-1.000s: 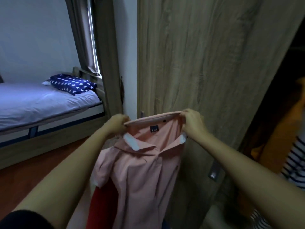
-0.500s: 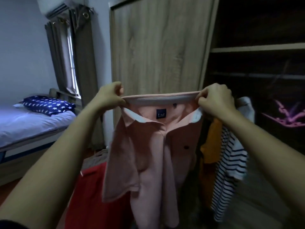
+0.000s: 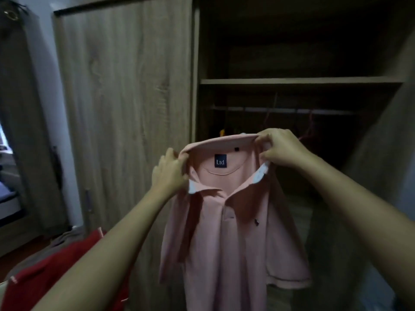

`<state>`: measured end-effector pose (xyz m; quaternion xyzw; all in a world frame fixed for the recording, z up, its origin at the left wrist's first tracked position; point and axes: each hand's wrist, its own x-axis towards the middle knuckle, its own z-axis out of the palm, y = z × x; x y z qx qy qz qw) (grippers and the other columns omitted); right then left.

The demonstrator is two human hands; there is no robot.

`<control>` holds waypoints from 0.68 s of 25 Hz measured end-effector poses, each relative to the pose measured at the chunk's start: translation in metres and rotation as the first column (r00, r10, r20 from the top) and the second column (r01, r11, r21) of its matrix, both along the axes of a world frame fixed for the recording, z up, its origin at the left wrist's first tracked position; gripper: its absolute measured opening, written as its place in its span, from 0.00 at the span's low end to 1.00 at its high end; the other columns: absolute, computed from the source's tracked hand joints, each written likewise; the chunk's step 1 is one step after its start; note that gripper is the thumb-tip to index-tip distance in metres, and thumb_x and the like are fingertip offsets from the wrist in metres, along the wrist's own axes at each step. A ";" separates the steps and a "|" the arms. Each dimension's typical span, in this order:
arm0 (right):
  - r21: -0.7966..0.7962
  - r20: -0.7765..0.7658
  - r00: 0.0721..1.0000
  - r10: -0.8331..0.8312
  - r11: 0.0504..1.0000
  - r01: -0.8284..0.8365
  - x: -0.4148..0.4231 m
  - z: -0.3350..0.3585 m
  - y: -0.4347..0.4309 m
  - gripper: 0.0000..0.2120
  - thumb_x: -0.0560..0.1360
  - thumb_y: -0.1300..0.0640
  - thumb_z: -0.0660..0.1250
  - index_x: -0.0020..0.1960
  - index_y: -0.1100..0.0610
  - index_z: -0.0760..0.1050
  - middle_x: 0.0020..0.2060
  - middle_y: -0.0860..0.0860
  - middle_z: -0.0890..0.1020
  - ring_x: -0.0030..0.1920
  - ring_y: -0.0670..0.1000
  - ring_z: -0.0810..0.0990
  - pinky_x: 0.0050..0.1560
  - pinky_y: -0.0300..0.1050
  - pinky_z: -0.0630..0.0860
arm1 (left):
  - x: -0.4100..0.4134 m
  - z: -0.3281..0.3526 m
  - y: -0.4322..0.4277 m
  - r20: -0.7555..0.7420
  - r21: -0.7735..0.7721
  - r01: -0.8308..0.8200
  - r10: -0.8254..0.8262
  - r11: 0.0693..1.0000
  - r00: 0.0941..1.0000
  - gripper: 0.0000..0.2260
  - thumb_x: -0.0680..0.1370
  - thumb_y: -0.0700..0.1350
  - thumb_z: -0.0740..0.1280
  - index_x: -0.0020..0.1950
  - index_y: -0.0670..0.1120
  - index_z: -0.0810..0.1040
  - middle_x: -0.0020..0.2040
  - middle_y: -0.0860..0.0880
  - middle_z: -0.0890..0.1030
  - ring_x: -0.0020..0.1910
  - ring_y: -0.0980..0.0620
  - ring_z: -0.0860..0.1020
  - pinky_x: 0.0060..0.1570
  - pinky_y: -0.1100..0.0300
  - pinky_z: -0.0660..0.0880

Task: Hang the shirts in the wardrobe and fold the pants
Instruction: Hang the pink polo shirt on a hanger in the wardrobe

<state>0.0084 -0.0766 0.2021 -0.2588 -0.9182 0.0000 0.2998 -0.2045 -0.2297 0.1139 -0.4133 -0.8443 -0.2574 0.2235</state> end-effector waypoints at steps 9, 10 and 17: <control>-0.198 0.122 0.964 -0.236 0.946 0.257 0.052 -0.033 0.034 0.13 0.68 0.67 0.67 0.44 0.53 0.84 0.51 0.53 0.83 0.51 0.53 0.80 0.48 0.39 0.73 | 0.041 0.019 0.046 -0.035 0.002 -0.092 0.092 0.996 0.995 0.12 0.74 0.40 0.62 0.55 0.39 0.78 0.56 0.43 0.75 0.57 0.39 0.74 0.47 0.48 0.73; -0.209 0.095 0.961 -0.261 0.938 0.276 0.051 -0.034 0.034 0.13 0.68 0.68 0.66 0.44 0.53 0.85 0.51 0.53 0.83 0.50 0.53 0.80 0.49 0.39 0.74 | 0.041 0.016 0.049 -0.031 0.013 -0.075 0.075 0.997 0.997 0.12 0.74 0.41 0.62 0.55 0.39 0.78 0.56 0.43 0.75 0.57 0.39 0.74 0.47 0.48 0.72; -0.192 0.072 0.935 -0.346 0.916 0.354 0.039 -0.048 0.054 0.16 0.67 0.66 0.67 0.51 0.55 0.83 0.53 0.55 0.82 0.53 0.56 0.79 0.45 0.37 0.69 | 0.018 0.010 0.080 0.003 -0.133 0.102 -0.102 0.986 0.995 0.14 0.74 0.44 0.62 0.58 0.43 0.75 0.55 0.43 0.70 0.56 0.39 0.74 0.45 0.48 0.71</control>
